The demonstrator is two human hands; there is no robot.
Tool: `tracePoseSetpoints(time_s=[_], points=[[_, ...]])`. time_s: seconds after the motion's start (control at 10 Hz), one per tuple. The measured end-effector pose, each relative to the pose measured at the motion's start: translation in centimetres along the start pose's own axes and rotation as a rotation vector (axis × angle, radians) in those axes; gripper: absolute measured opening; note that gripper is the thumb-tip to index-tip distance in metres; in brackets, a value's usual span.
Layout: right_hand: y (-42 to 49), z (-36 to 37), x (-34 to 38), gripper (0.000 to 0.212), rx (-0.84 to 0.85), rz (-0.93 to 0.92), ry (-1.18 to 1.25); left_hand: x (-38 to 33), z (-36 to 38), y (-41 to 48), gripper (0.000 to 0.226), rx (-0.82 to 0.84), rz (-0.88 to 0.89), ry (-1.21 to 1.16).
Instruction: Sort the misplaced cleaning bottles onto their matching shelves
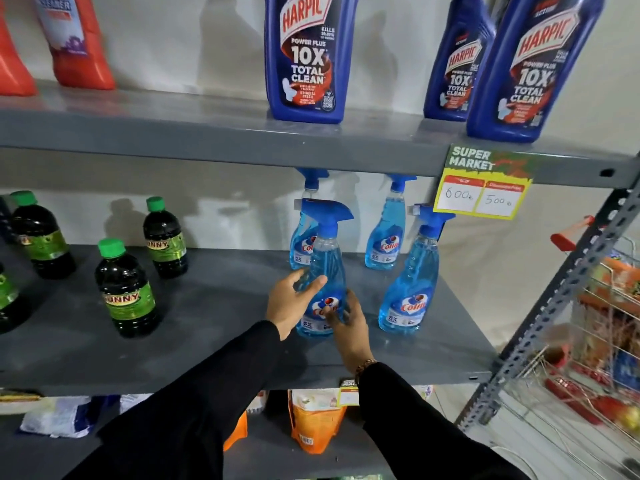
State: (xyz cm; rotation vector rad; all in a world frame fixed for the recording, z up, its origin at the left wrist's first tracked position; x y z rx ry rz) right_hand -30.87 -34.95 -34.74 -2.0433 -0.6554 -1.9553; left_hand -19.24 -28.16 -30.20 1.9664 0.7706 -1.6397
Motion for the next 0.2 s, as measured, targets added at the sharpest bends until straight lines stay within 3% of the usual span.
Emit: tracePoseSetpoints(time_s=[0.1, 0.2], points=[[-0.3, 0.3, -0.2, 0.064, 0.006, 0.047, -0.011, -0.6, 0.2, -1.1, 0.055, -0.03, 0.049, 0.103], [-0.6, -0.6, 0.4, 0.059, -0.109, -0.002, -0.201, -2.3, -0.7, -2.5, 0.046, -0.191, 0.253, 0.269]])
Point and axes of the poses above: each hand's wrist, its own y-axis towards the middle knuckle, its own z-axis out of the palm, x = y × z, the point moved 6 cm from there along y, towards the middle knuckle, and after that the axes turned 5 degrees about -z, right-handed, at the moved point
